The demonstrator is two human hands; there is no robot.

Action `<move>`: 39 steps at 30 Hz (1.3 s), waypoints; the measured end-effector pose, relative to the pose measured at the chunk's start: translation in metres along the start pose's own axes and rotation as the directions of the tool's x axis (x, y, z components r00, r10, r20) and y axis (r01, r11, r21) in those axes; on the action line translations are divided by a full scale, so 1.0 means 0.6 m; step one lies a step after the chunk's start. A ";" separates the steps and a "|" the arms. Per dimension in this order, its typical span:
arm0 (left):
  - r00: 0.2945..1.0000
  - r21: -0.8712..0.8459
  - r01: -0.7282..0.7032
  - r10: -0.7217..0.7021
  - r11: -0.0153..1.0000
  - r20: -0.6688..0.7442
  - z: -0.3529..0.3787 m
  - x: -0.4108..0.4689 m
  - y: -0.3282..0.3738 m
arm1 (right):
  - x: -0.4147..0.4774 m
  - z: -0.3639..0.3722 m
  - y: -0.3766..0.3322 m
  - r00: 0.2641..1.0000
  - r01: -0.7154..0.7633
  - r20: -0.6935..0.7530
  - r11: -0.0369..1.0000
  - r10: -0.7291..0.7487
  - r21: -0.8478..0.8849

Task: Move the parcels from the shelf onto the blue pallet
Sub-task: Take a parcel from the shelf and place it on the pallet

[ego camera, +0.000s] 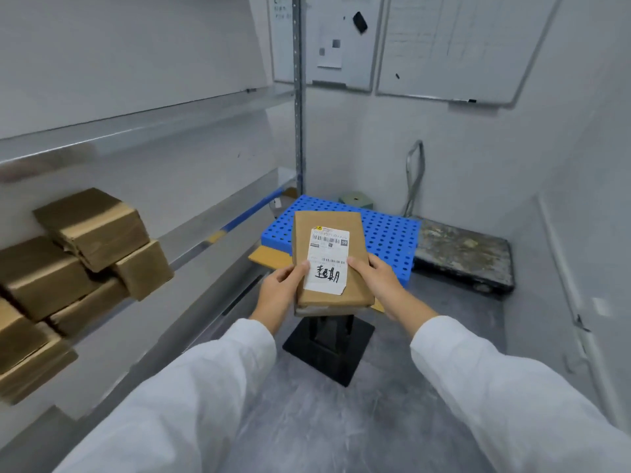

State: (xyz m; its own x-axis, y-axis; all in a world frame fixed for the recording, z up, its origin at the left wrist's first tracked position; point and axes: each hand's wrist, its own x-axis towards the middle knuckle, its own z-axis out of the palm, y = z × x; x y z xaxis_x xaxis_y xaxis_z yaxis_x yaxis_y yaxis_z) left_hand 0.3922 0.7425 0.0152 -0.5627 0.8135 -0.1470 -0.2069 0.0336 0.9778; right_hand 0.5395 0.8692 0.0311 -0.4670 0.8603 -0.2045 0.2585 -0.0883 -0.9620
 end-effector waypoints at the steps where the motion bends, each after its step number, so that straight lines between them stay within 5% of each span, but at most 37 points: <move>1: 1.000 -0.017 0.010 -0.010 1.000 0.014 0.025 0.012 -0.004 | 0.014 -0.023 0.004 1.000 -0.002 -0.017 1.000 0.002 -0.008; 10: 0.990 0.137 -0.019 -0.001 0.990 0.141 0.208 0.177 -0.035 | 0.154 -0.199 0.024 0.986 -0.033 -0.166 0.999 0.035 0.014; 19: 0.994 0.059 0.046 -0.052 0.997 0.097 0.302 0.410 -0.056 | 0.399 -0.271 0.001 0.987 -0.053 -0.154 0.993 0.037 -0.103; 31: 0.997 0.072 0.067 -0.065 0.995 -0.029 0.366 0.665 -0.019 | 0.693 -0.305 -0.064 1.000 -0.002 -0.003 0.995 0.001 -0.100; 39: 0.964 0.007 0.072 -0.068 0.997 -0.258 0.402 0.796 -0.039 | 0.903 -0.306 -0.074 0.974 0.039 0.224 0.987 -0.004 -0.153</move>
State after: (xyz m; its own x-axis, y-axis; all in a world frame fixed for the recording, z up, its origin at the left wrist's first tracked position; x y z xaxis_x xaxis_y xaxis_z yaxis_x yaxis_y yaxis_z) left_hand 0.3212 1.2701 -0.0416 -0.7347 0.6320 -0.2464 -0.2413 0.0961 0.9657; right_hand 0.4301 1.4314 -0.0039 -0.6458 0.7260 -0.2361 0.3666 0.0236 -0.9301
